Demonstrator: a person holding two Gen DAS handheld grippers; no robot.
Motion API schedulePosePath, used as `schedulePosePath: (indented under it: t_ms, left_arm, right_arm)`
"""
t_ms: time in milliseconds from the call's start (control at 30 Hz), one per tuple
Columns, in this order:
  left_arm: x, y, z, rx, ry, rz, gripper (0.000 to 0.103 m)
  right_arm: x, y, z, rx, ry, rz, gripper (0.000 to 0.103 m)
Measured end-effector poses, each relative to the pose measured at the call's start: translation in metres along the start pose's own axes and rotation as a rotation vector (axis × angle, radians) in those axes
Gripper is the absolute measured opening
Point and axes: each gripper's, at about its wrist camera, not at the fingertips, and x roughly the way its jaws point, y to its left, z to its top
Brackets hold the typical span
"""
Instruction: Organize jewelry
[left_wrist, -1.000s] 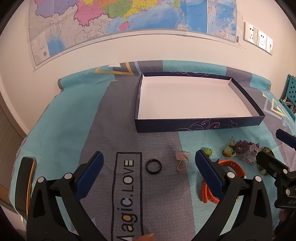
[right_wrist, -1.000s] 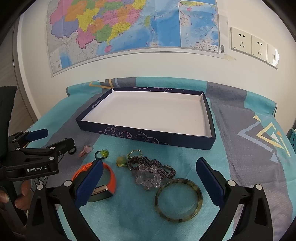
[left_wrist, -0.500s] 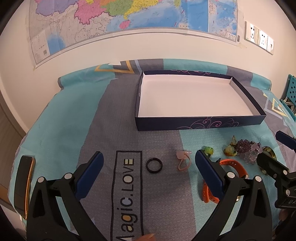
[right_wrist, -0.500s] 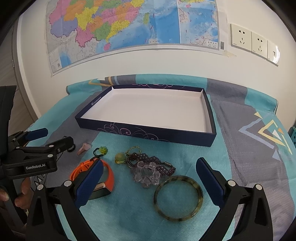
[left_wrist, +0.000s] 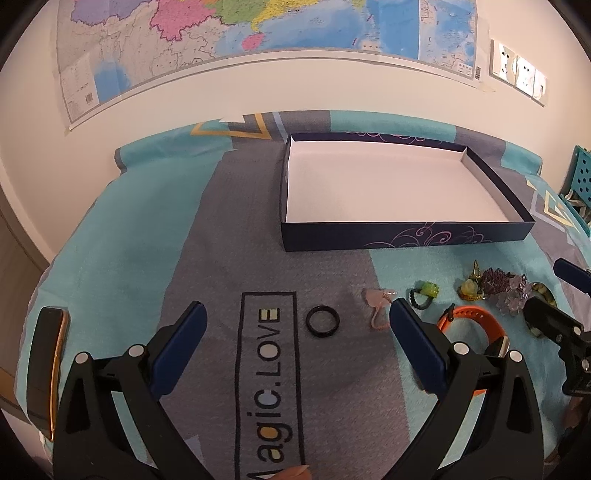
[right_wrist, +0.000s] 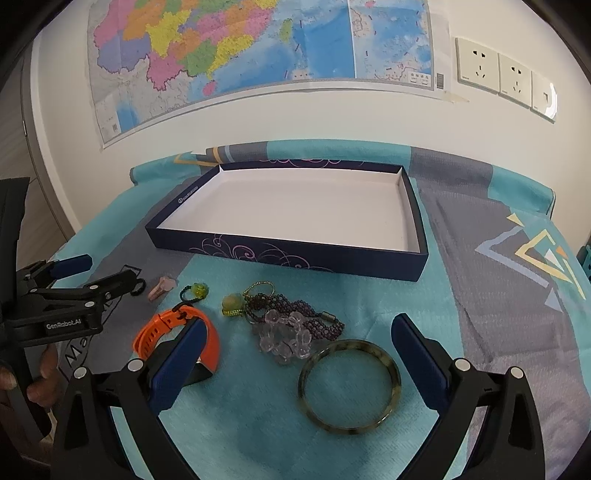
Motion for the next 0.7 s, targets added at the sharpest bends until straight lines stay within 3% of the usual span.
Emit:
schedulePosePath:
  t_ms: [700]
  left_arm:
    - [-0.009,-0.011,-0.011,0.073,0.008,-0.117,0.098]
  right_arm:
    - [-0.010,-0.026,-0.005,0.014,0.011,-0.043,0.097]
